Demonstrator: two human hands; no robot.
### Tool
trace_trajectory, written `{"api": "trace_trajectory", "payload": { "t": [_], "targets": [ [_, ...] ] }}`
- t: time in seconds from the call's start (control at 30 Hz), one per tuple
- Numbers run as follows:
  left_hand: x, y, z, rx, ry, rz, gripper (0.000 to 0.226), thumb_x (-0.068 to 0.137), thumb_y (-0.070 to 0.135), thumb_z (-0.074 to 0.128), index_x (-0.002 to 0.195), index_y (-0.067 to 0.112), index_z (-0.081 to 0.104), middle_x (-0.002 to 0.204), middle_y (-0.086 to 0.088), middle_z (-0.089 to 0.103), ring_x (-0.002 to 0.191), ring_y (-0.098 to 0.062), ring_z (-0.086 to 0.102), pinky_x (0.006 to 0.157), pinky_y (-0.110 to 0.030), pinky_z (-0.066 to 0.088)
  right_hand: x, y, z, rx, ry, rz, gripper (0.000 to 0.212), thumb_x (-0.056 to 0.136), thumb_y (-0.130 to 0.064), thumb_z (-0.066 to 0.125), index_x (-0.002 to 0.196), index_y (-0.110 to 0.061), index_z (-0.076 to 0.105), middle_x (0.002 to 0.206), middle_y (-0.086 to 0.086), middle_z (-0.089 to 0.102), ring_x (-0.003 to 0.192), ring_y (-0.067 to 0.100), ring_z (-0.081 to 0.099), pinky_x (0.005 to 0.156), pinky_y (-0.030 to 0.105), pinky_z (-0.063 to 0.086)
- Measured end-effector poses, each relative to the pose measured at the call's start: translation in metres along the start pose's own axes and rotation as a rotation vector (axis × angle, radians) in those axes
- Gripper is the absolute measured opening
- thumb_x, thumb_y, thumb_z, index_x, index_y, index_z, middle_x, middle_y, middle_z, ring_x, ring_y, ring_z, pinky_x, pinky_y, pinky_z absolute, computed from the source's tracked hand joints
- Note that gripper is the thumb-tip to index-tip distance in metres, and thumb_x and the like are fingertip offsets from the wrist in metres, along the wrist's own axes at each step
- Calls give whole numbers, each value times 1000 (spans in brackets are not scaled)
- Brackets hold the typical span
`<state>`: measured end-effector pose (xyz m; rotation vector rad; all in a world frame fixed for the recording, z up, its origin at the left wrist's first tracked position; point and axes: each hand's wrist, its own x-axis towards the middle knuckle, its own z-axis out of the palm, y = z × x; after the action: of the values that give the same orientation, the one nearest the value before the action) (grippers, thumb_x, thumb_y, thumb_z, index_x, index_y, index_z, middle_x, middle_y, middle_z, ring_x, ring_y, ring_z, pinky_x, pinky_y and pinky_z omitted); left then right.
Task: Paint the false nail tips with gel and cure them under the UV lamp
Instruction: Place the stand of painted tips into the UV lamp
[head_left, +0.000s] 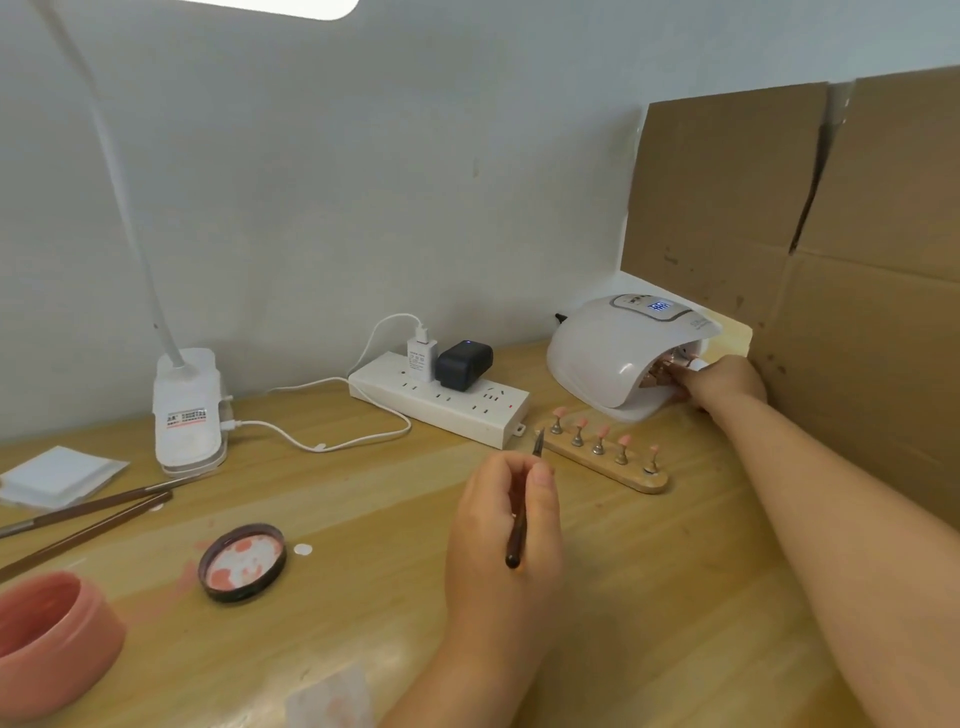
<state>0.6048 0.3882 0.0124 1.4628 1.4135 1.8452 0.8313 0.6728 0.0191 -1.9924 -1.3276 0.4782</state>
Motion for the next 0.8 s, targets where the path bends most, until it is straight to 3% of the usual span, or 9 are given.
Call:
{"api": "trace_trajectory", "payload": {
  "t": [0.07,0.2,0.27,0.37,0.5,0.7,0.8],
  "targets": [
    [0,0,0,-4,5,-6,23,90,41,43,79,25,57,67,4,54,68,-12,51,61,-26,40,-6,4,-3,-11,17,-52,53,76,-59,68,73,-6,64,74,12,65,60,25,55,48,27,34],
    [1,1,0,-1,3,-5,23,90,40,44,79,26,57,70,3,56,71,-14,53,63,-27,41,-31,13,-18,-50,104,-138,58,75,-54,73,49,-11,42,48,5,44,45,23,42,44,28,23],
    [1,1,0,2,-4,-8,23,90,41,44,79,26,57,69,2,56,71,-14,53,63,-27,41,-47,19,-28,-87,152,-188,62,75,-55,73,46,-10,41,44,5,39,43,24,38,45,29,21],
    [1,1,-1,2,-13,-15,22,90,40,44,79,25,56,67,3,53,66,-11,50,61,-27,40,-64,30,-43,-140,226,-214,61,73,-61,71,55,-5,55,51,10,49,50,29,49,44,28,23],
    [1,-1,0,16,-16,-15,22,89,41,44,80,26,56,67,8,50,64,-11,47,59,-26,38,-78,36,-47,-254,277,-173,53,75,-52,71,84,-2,61,81,17,64,77,37,63,54,30,37],
    [1,-1,1,-14,-27,-21,19,90,39,46,79,27,55,61,13,43,55,-9,38,56,-25,31,-87,37,-36,-265,242,-93,56,71,-60,72,82,-8,53,87,14,65,82,34,63,57,31,40],
    [1,-2,2,-10,-38,-19,19,89,39,46,80,26,56,63,13,44,56,-10,39,57,-26,32,-84,26,-35,-324,92,-87,62,64,-73,69,71,-14,55,75,5,63,72,27,61,52,28,39]
  ]
}}
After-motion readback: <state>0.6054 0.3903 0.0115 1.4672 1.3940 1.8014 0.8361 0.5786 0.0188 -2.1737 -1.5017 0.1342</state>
